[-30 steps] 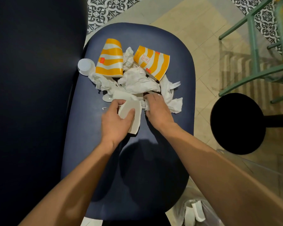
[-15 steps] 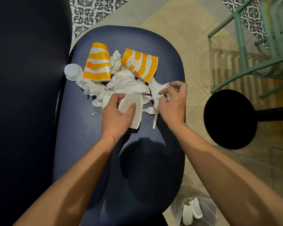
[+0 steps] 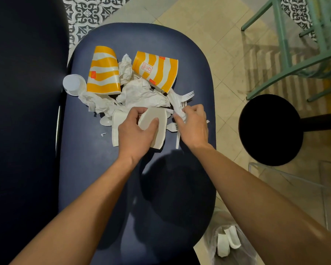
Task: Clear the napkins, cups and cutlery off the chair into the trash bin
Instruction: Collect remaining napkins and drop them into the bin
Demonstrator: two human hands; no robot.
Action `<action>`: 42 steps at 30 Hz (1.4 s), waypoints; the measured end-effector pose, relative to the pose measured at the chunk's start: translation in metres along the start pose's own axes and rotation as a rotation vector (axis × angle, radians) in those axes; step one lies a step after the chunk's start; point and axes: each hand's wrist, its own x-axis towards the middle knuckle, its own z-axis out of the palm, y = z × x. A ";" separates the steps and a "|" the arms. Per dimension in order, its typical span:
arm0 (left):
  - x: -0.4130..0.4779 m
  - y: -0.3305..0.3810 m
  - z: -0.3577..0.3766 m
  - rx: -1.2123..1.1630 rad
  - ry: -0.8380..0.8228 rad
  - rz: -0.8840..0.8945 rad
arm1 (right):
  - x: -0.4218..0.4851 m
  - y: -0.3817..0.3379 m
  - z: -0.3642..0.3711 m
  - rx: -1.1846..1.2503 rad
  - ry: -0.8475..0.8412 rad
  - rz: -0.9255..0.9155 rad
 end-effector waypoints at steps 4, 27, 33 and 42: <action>-0.001 0.001 0.002 0.012 -0.006 -0.002 | -0.003 0.004 -0.007 0.009 0.081 -0.020; -0.031 0.002 0.013 0.049 -0.066 -0.006 | -0.042 0.016 -0.037 0.383 0.140 0.014; -0.057 -0.001 0.014 0.066 -0.075 -0.003 | -0.069 0.028 -0.042 0.465 0.000 0.000; -0.108 -0.013 0.015 0.134 -0.082 -0.041 | -0.121 0.055 -0.049 0.392 0.076 0.051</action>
